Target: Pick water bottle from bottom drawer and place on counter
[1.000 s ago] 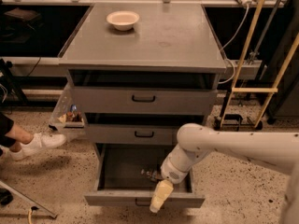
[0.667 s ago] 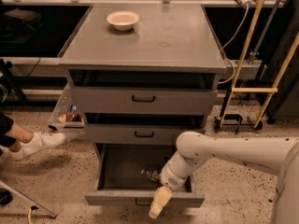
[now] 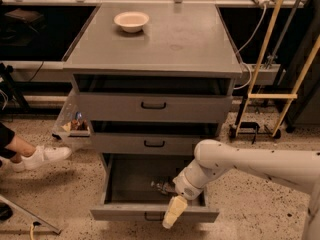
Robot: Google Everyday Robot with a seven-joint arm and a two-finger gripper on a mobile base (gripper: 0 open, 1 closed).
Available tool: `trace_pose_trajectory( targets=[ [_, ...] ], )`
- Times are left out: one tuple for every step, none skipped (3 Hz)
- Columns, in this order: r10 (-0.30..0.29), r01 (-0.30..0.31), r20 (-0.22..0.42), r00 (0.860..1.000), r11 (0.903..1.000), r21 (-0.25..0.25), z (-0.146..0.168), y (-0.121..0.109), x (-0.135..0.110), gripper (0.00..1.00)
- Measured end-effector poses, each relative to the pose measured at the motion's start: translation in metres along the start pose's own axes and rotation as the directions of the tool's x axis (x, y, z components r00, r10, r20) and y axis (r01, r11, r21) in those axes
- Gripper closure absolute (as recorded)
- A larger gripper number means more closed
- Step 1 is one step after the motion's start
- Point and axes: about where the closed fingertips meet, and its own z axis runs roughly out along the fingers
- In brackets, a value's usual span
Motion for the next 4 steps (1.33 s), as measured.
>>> trace_pose_trajectory(
  targets=[
    [-0.111,0.096,0.066,0.992,0.9750,0.200,-0.038,-0.036,-0.017,0.00],
    [-0.111,0.096,0.066,0.992,0.9750,0.200,-0.038,-0.036,-0.017,0.00],
    [-0.101,0.082,0.081,0.992,0.9747,0.208,-0.025,-0.055,-0.017,0.00],
    [-0.071,0.033,0.146,0.987,0.9688,0.246,0.012,-0.119,-0.030,0.00]
  ],
)
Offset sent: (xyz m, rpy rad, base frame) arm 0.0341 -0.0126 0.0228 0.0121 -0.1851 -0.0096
